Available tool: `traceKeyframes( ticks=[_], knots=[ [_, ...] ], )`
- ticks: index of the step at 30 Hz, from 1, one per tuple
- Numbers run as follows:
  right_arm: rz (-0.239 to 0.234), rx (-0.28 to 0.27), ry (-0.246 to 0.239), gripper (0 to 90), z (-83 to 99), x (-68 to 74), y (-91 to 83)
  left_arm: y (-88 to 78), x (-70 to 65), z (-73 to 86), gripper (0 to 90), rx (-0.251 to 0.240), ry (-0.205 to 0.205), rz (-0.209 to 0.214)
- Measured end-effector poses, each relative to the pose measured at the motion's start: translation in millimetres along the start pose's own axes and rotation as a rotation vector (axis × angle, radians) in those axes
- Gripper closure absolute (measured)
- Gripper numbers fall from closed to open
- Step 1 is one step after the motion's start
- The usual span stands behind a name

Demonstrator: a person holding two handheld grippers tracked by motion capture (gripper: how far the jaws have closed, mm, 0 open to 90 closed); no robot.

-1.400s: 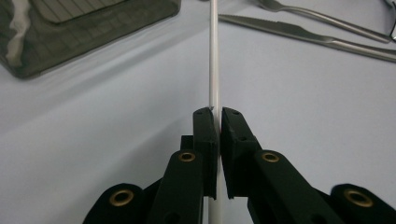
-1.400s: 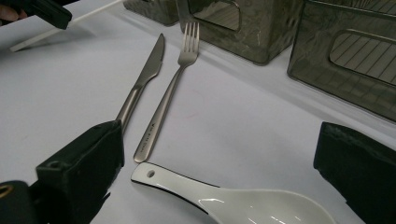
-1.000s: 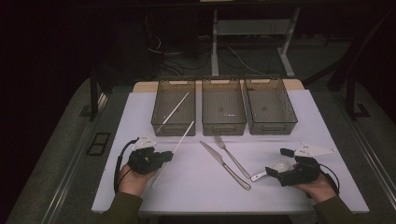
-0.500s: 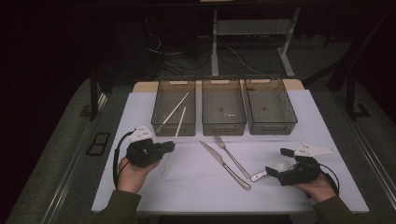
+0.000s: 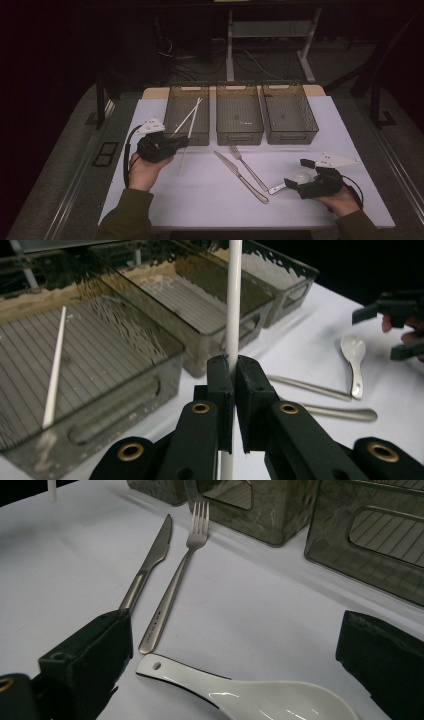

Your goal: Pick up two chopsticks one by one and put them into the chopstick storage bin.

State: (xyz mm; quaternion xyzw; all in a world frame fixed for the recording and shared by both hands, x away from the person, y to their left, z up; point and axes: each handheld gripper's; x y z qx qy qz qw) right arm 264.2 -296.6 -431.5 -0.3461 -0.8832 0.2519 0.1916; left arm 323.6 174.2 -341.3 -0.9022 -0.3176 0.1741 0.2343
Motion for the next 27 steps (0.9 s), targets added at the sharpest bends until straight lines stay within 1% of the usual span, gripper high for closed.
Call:
traceKeyframes(
  ticks=[2, 5, 8, 9, 10, 15, 17, 19, 21, 23, 25, 27],
  knots=[
    [0.000, 0.001, -0.001, 2.0, 0.0, -0.2, 0.2, 1.3, 3.2, -6.6, 85.1, -0.011, -0.002, 0.002],
    [0.000, 0.000, -0.002, 2.0, 0.0, 0.0, 0.1, 2.7, 7.7, -17.5, 85.1, -0.025, 0.001, -0.007],
    [0.001, -0.002, -0.003, 2.0, 0.1, -0.3, 0.2, 2.9, 12.2, -28.9, 85.1, -0.030, 0.010, -0.011],
    [-0.001, 0.002, 0.004, 2.0, 0.2, 0.1, 0.1, 3.0, 13.3, -32.7, 85.1, -0.031, 0.016, -0.019],
    [0.001, -0.002, -0.006, 2.0, 0.2, -0.4, 0.3, 3.1, 14.6, -36.4, 85.1, -0.035, 0.022, -0.028],
    [-0.002, -0.001, -0.002, 2.0, 0.0, -0.2, 0.1, 2.9, 25.0, -55.3, 85.1, -0.064, 0.023, -0.049],
    [-0.002, -0.001, -0.003, 2.0, 0.0, -0.1, 0.1, 3.3, 29.7, -63.6, 85.1, -0.068, 0.037, -0.059],
    [-0.003, 0.000, -0.002, 2.0, 0.1, 0.1, 0.0, 3.9, 35.2, -71.6, 85.1, -0.070, 0.049, -0.078],
    [-0.004, -0.001, -0.001, 2.0, 0.1, -0.1, -0.2, 5.1, 40.8, -78.4, 85.1, -0.076, 0.055, -0.092],
    [-0.005, -0.001, 0.001, 2.0, 0.1, -0.2, -0.5, 7.8, 46.9, -83.0, 85.1, -0.088, 0.057, -0.103],
    [-0.005, -0.003, -0.001, 2.0, 0.1, -0.3, -0.6, 11.5, 53.1, -86.0, 85.1, -0.090, 0.068, -0.121],
    [-0.006, -0.003, -0.002, 2.0, 0.0, -0.1, -0.6, 15.9, 60.8, -87.0, 85.1, -0.087, 0.077, -0.124]
  ],
)
Point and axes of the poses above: each handheld gripper's, and its own axes: y roughly forward along the jaws, z roughly out of its underside, x roughly to its left, and after that the axes turned 4 degrees about x, right-handed
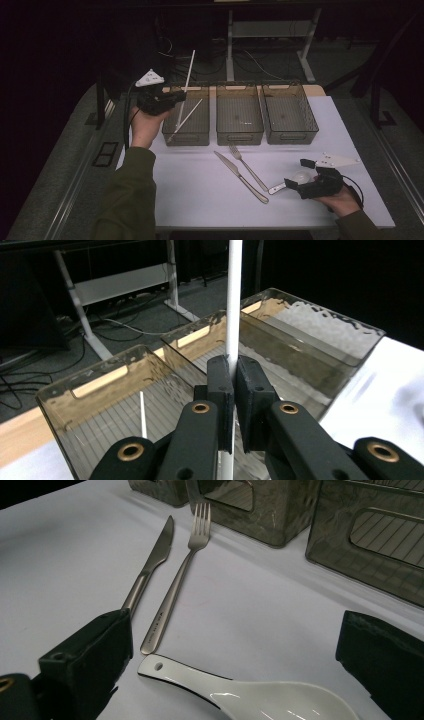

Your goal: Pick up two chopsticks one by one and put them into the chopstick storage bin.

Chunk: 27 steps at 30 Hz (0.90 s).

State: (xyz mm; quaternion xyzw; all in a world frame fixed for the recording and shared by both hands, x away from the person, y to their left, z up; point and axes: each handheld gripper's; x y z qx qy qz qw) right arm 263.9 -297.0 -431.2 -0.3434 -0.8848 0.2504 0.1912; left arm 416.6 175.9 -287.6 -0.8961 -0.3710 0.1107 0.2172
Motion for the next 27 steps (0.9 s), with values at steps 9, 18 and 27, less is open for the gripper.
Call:
traceKeyframes(
  ticks=[9, 18, 27],
  knots=[
    [-0.004, -0.004, 0.000, 2.0, 0.1, -0.7, -0.8, 28.8, 29.0, 17.8, 85.1, 0.113, -0.049, -0.059],
    [-0.006, -0.005, 0.000, 2.0, 0.1, -1.0, -1.1, 45.7, 34.3, 35.7, 85.1, 0.235, -0.049, -0.090],
    [-0.005, -0.005, -0.003, 2.0, 0.2, -0.8, -1.0, 54.4, 37.1, 50.5, 85.0, 0.291, -0.074, -0.092]
  ],
)
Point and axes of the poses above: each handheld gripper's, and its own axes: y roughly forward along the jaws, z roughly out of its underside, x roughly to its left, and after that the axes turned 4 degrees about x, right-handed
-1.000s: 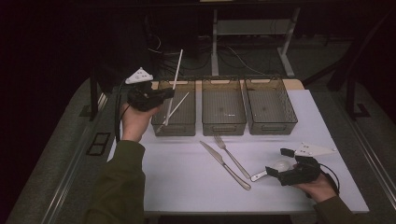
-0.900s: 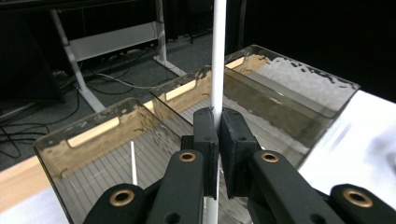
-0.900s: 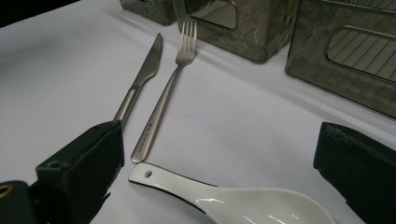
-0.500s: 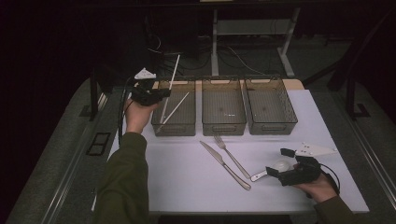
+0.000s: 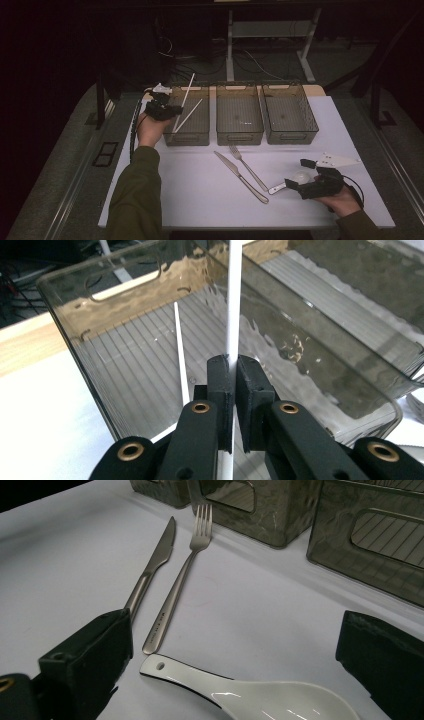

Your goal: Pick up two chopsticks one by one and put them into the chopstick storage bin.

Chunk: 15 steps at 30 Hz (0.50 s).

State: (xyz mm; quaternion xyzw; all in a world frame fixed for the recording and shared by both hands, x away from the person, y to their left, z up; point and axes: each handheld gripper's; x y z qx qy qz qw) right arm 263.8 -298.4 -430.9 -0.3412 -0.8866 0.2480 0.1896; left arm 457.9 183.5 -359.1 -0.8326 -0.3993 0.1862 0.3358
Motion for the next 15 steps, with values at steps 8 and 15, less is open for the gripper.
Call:
traceKeyframes(
  ticks=[8, 15],
  knots=[
    [-0.001, 0.003, 0.003, 2.0, 0.0, -0.2, 0.1, 7.5, 2.7, 6.4, 84.9, 0.011, -0.028, -0.004],
    [-0.003, 0.004, 0.002, 2.0, 0.0, 0.1, 0.3, 19.5, -3.0, 6.7, 84.3, 0.011, -0.038, -0.023]
  ],
)
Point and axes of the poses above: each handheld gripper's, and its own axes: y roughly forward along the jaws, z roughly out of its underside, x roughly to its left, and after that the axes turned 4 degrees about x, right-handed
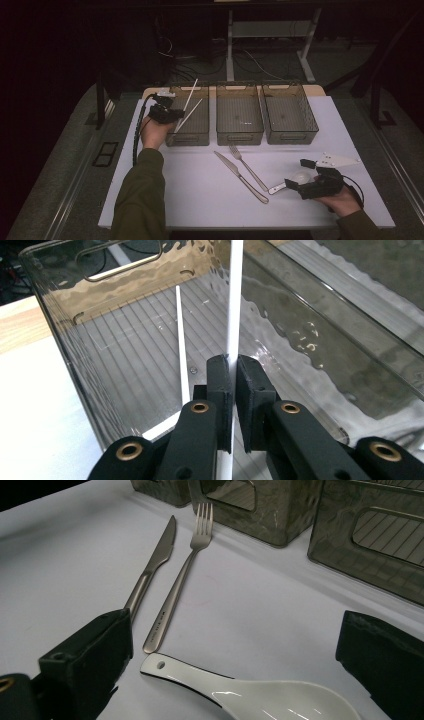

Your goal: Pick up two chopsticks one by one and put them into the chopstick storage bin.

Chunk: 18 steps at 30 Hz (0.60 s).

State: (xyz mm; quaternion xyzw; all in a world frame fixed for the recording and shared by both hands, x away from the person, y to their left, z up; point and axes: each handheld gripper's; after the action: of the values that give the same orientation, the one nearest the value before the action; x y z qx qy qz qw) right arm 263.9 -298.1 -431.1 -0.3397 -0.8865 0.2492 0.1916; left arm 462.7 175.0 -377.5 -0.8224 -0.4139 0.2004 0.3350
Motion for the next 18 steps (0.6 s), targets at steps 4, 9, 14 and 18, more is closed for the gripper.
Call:
traceKeyframes(
  ticks=[4, 9, 14, 18],
  knots=[
    [-0.002, 0.000, -0.003, 2.0, 0.1, 0.2, -0.1, 6.6, -1.7, -0.6, 83.8, 0.014, -0.006, -0.021],
    [-0.004, 0.000, -0.004, 2.0, 0.0, 0.2, -0.2, 16.4, -4.5, -1.5, 83.4, 0.044, -0.009, -0.046],
    [-0.006, -0.001, -0.004, 2.0, 0.0, 0.3, -0.4, 26.5, -8.4, -1.0, 84.5, 0.095, -0.019, -0.075],
    [-0.006, -0.003, -0.005, 2.0, 0.0, 0.5, -0.7, 27.7, -10.0, -1.5, 84.4, 0.095, -0.020, -0.080]
  ],
)
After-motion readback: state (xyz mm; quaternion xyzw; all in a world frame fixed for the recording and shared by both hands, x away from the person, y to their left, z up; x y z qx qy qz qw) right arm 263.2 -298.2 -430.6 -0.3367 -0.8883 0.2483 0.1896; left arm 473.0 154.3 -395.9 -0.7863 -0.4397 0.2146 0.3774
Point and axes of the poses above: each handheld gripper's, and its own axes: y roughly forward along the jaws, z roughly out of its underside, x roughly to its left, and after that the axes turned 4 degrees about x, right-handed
